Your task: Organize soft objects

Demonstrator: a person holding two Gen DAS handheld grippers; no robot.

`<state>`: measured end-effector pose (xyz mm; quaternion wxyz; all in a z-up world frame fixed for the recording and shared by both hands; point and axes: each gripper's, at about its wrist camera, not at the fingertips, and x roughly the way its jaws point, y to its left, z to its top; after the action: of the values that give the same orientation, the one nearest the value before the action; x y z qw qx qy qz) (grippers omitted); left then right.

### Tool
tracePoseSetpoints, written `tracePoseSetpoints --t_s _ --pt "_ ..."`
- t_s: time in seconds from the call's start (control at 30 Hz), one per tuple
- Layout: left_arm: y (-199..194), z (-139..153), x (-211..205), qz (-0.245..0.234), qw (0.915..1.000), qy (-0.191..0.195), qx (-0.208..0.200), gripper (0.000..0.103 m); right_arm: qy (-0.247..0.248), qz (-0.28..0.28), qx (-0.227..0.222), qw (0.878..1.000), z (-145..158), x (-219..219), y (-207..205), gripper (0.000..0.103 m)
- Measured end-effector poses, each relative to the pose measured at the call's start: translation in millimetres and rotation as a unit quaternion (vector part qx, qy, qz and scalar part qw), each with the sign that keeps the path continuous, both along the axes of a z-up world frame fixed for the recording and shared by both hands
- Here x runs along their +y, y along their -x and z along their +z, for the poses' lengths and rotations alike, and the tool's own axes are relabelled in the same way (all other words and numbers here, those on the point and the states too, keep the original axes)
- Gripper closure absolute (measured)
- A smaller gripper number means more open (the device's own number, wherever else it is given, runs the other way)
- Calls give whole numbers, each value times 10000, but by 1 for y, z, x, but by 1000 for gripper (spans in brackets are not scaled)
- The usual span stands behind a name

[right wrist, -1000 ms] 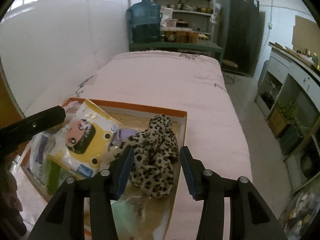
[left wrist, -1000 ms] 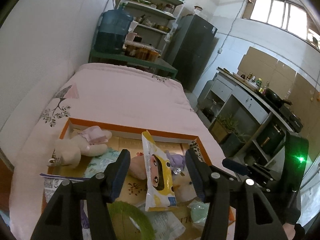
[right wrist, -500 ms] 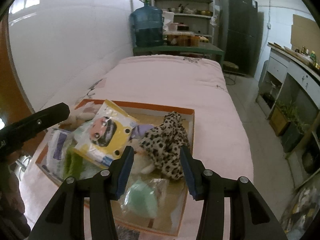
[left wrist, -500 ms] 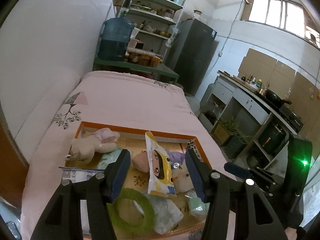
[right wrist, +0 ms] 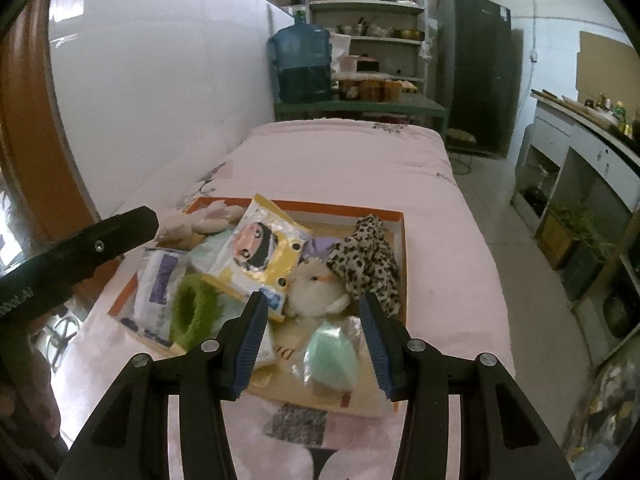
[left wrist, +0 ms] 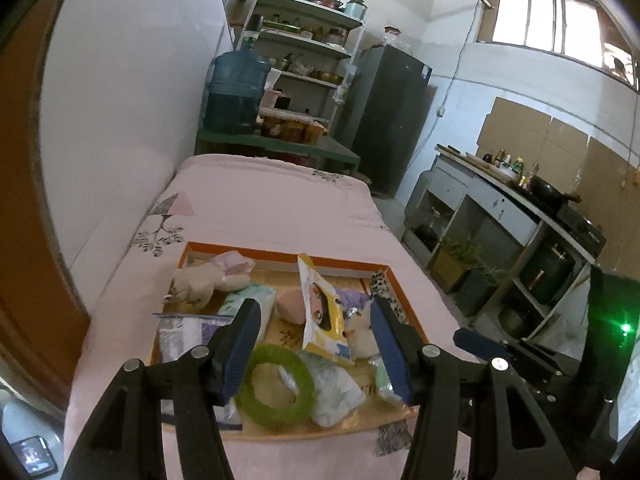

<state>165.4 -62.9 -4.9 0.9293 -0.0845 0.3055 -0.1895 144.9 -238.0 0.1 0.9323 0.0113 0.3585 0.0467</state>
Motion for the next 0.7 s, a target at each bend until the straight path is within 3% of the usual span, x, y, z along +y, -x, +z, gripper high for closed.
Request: tracePoseSetpoints --t_s 0.7 --pt "62 10 24 285 9993 -175 -181 46 -87 -359 -240 9990 13 33 65 53"
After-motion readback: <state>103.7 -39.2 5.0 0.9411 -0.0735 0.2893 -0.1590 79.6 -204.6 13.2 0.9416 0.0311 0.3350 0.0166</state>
